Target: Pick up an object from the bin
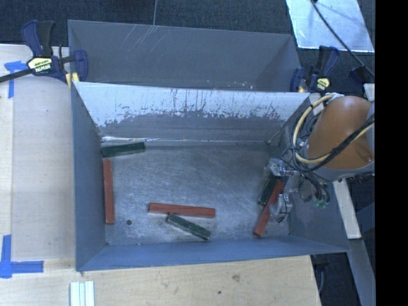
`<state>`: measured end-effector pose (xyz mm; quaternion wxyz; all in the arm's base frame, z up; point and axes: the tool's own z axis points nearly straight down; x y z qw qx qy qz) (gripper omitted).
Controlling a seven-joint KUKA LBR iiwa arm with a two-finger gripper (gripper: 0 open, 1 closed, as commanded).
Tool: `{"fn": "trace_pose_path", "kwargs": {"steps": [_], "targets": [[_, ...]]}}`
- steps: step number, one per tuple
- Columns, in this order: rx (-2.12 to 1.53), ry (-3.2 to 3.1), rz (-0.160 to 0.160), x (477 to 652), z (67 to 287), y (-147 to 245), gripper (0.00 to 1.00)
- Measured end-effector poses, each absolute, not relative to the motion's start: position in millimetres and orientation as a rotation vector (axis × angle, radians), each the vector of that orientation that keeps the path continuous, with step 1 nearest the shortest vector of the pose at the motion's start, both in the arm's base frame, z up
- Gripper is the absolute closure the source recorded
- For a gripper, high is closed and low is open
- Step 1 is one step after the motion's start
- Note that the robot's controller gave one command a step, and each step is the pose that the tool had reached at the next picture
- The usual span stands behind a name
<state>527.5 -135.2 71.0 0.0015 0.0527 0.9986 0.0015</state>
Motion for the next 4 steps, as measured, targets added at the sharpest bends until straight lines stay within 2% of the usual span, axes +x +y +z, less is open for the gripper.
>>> {"fn": "trace_pose_path", "kwargs": {"steps": [1,2,3,4], "targets": [[0.144,3.131,0.004,538.4,71,-145,0.00],[0.125,3.139,0.002,499.2,70,-99,0.00],[0.130,3.132,0.001,501.8,73,-101,1.00],[0.101,3.130,0.007,519.5,149,5,1.00]]}}
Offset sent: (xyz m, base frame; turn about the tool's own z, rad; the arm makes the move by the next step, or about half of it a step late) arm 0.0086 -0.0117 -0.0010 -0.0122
